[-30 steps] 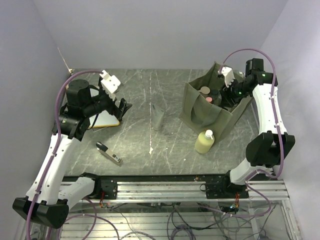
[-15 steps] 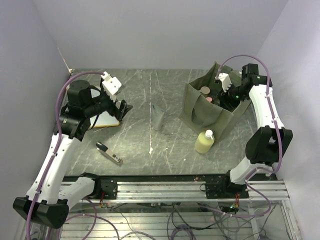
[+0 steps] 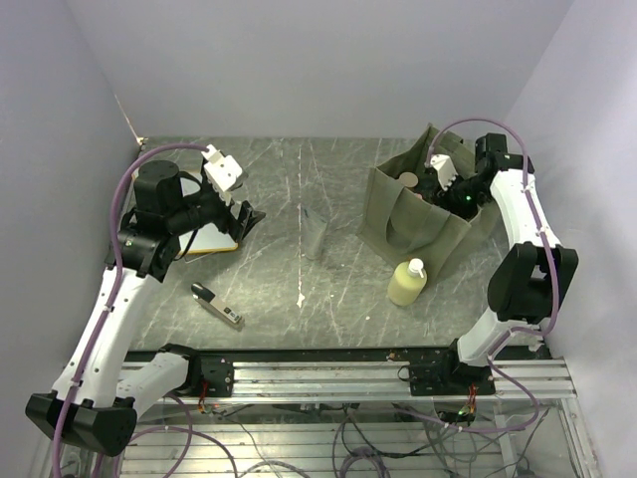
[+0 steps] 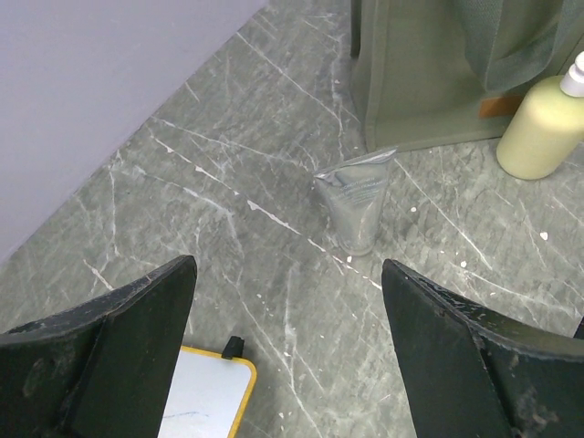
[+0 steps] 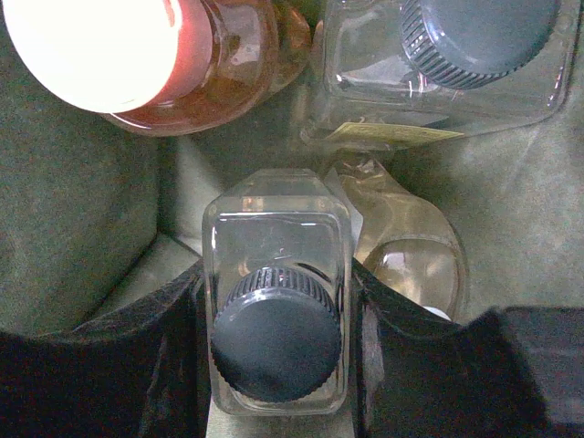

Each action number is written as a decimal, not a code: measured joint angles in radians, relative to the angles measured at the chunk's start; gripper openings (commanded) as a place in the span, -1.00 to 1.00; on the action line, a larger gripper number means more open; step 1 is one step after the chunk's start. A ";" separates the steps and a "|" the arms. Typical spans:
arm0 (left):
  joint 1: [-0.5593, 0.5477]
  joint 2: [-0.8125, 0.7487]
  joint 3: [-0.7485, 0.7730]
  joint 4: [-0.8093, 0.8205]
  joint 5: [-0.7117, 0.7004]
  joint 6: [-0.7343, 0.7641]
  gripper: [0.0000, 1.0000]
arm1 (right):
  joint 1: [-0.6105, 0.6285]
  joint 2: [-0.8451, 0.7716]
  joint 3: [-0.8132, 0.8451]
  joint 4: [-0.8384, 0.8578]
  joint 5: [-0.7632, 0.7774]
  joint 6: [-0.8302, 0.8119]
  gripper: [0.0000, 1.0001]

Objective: Place the personal care products into the canvas bag
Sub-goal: Place the care product in the canvas bag, then pick up the care product from the center of the board, then place the care product in the canvas bag.

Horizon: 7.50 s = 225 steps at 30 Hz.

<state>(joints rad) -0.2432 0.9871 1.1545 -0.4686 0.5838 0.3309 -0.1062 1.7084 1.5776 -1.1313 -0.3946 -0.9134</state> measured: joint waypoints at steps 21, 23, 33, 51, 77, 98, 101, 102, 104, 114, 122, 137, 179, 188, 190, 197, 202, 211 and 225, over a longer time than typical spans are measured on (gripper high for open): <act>0.000 -0.013 0.000 0.000 0.014 0.006 0.85 | 0.001 0.008 -0.034 0.024 0.026 0.000 0.03; 0.000 -0.013 0.000 0.000 0.015 0.008 0.85 | 0.002 0.008 -0.034 0.024 0.029 0.002 0.09; 0.000 -0.015 0.000 -0.001 0.016 0.018 0.85 | 0.009 0.008 0.001 0.043 0.047 0.007 0.28; 0.000 -0.014 0.000 -0.009 0.016 0.036 0.86 | 0.010 0.011 0.174 0.013 0.050 0.039 0.35; 0.000 -0.014 0.000 -0.010 -0.030 0.028 0.99 | 0.230 -0.315 0.287 0.115 -0.048 0.297 0.36; 0.000 -0.015 -0.004 -0.006 -0.135 0.002 1.00 | 0.743 -0.447 -0.259 0.101 0.179 0.232 0.34; 0.000 -0.015 -0.008 -0.006 -0.135 0.002 0.99 | 0.747 -0.483 -0.332 0.100 0.261 0.233 0.34; 0.000 -0.015 -0.008 -0.007 -0.135 0.002 0.99 | 0.747 -0.493 -0.348 0.100 0.285 0.233 0.34; 0.000 -0.014 -0.008 -0.007 -0.135 0.002 0.99 | 0.745 -0.509 -0.368 0.101 0.320 0.233 0.35; 0.000 -0.014 -0.016 -0.006 -0.134 0.003 0.98 | 0.663 -0.533 -0.446 0.093 0.438 0.281 0.35; 0.000 -0.015 -0.026 -0.006 -0.130 0.004 0.98 | 0.627 -0.527 -0.486 0.077 0.447 0.327 0.17; 0.003 -0.018 -0.031 -0.007 -0.113 0.007 0.96 | 0.622 -0.494 -0.480 0.060 0.344 0.306 -0.42; 0.004 -0.024 -0.034 -0.008 -0.070 0.040 0.92 | 0.623 -0.420 -0.127 -0.058 -0.011 0.164 -1.00; 0.004 -0.025 -0.038 -0.011 -0.058 0.046 0.90 | 0.622 -0.420 0.132 -0.085 -0.062 0.225 -1.00; 0.004 -0.025 -0.038 -0.011 -0.055 0.046 0.90 | 0.617 -0.419 0.201 -0.106 -0.062 0.244 -1.00; 0.004 -0.024 -0.038 -0.011 -0.047 0.046 0.89 | 0.497 -0.401 0.474 -0.143 -0.078 0.338 -1.00; 0.004 -0.024 -0.038 -0.011 -0.040 0.047 0.89 | 0.386 -0.391 0.583 -0.134 -0.074 0.417 -1.00; 0.004 -0.024 -0.038 -0.012 -0.035 0.047 0.88 | 0.304 -0.404 0.521 -0.104 0.116 0.486 -1.00; 0.004 -0.024 -0.038 -0.012 -0.020 0.046 0.88 | 0.301 -0.429 0.333 -0.103 0.215 0.486 -1.00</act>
<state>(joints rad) -0.2390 0.9630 1.1168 -0.4808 0.5640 0.3771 0.1944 1.2793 1.9110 -1.2346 -0.1795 -0.4274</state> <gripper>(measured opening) 0.940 0.344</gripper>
